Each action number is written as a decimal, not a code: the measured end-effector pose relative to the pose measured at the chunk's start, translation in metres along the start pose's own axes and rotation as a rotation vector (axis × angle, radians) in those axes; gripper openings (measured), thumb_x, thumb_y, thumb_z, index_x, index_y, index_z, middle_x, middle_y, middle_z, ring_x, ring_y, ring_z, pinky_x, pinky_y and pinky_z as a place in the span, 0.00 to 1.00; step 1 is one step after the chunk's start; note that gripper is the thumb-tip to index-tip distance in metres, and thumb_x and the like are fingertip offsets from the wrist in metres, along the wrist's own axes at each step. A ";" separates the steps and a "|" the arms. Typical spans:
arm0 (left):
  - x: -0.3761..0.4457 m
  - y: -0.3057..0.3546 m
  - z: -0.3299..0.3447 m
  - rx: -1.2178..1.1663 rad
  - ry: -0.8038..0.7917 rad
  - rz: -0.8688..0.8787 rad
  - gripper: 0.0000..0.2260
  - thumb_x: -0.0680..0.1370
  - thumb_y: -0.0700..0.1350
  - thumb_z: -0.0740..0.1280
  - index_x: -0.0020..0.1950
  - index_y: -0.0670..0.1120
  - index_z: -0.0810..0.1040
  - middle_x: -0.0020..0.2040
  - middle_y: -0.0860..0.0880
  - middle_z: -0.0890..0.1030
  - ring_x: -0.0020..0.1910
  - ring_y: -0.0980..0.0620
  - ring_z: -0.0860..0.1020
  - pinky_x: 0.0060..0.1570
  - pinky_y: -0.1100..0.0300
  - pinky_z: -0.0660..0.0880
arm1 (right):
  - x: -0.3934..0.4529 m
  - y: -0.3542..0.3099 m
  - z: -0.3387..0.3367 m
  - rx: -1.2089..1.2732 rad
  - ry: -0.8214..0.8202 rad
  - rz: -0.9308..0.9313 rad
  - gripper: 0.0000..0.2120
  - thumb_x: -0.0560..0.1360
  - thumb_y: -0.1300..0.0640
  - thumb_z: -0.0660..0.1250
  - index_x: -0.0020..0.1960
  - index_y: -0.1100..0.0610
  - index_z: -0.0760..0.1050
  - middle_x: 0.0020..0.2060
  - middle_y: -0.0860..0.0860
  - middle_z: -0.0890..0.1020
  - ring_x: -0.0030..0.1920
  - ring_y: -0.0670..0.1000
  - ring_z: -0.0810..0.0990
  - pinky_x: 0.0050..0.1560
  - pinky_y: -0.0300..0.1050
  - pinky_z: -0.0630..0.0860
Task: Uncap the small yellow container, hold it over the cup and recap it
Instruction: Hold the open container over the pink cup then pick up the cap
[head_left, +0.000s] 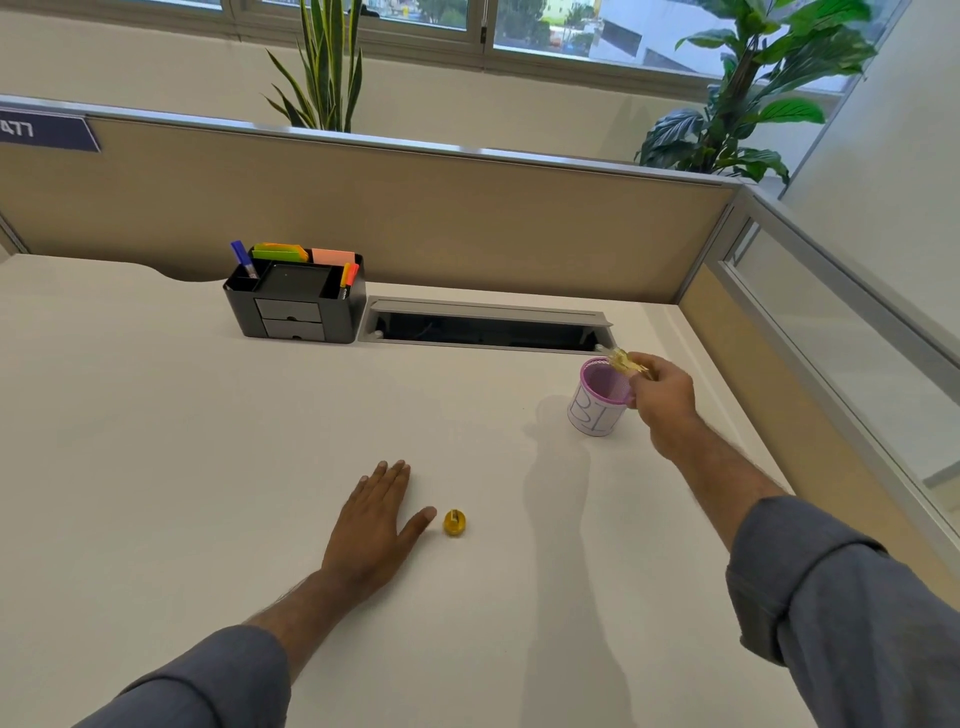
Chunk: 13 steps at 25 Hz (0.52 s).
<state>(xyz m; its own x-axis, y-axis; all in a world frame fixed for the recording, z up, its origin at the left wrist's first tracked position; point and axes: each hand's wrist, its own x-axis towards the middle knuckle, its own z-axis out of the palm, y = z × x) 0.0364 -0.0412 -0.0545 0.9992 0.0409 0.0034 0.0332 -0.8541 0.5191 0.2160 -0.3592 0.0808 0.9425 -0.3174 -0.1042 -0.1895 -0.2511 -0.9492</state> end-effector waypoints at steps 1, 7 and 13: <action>0.000 0.006 0.000 -0.013 -0.001 0.038 0.37 0.76 0.69 0.51 0.79 0.50 0.54 0.80 0.54 0.55 0.78 0.59 0.47 0.75 0.62 0.40 | -0.006 0.001 0.000 0.145 -0.055 0.073 0.14 0.78 0.62 0.65 0.62 0.58 0.77 0.56 0.58 0.80 0.47 0.53 0.77 0.38 0.42 0.76; 0.007 0.034 0.013 -0.080 -0.006 0.090 0.31 0.74 0.63 0.67 0.73 0.50 0.68 0.76 0.53 0.66 0.78 0.53 0.58 0.75 0.59 0.52 | -0.048 0.002 0.005 0.717 -0.364 0.241 0.11 0.82 0.60 0.57 0.58 0.57 0.76 0.54 0.59 0.81 0.51 0.57 0.82 0.50 0.48 0.82; 0.012 0.038 0.007 -0.188 0.157 0.101 0.12 0.71 0.52 0.74 0.50 0.48 0.80 0.56 0.52 0.80 0.59 0.51 0.77 0.56 0.63 0.68 | -0.068 0.002 0.005 0.839 -0.457 0.264 0.14 0.81 0.61 0.58 0.65 0.58 0.72 0.59 0.62 0.80 0.59 0.63 0.81 0.56 0.52 0.80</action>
<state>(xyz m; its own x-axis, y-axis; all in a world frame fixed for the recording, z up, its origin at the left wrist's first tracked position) 0.0501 -0.0764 -0.0409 0.9807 0.0527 0.1883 -0.0864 -0.7474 0.6588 0.1526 -0.3335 0.0847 0.9469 0.1582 -0.2799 -0.3194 0.5619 -0.7631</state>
